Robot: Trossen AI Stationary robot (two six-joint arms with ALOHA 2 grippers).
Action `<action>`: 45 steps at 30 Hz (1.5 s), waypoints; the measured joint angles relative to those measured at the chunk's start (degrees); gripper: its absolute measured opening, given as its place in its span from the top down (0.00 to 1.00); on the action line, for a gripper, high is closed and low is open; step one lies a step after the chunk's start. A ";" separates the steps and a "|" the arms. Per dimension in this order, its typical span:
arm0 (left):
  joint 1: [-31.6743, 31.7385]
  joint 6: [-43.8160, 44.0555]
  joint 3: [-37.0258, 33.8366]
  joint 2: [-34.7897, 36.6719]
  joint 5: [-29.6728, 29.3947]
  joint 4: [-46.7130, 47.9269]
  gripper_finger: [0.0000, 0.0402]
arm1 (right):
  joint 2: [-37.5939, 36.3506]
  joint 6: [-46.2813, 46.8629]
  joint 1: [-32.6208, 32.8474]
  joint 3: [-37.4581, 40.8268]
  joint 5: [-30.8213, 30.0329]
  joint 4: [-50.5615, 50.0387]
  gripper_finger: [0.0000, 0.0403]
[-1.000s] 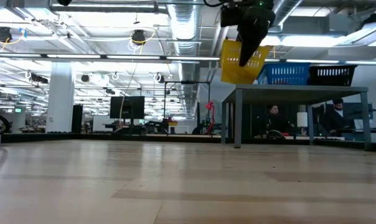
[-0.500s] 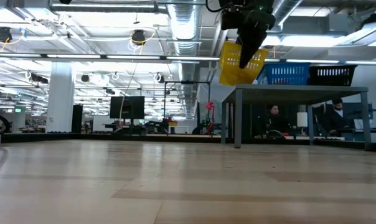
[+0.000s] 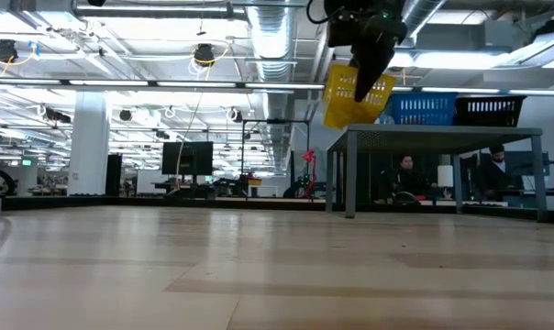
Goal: Pick & Place Office Desk Supplies
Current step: Put the yellow bin with the colored rubber band on the shelf
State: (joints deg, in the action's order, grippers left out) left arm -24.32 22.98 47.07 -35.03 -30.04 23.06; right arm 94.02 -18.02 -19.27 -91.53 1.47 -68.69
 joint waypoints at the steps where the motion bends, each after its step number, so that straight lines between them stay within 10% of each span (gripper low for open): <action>1: 0.00 -0.01 0.00 0.00 0.00 -0.11 0.56 | 0.02 0.00 -0.14 0.00 0.54 -0.25 1.00; 45: 0.02 0.04 -0.02 -0.70 0.04 -1.43 0.56 | 3.61 -2.95 -1.03 -0.15 0.97 -6.04 1.00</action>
State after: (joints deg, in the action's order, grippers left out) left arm -24.29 23.02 47.05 -35.73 -30.00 21.63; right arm 97.62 -20.97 -20.29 -91.68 2.44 -74.74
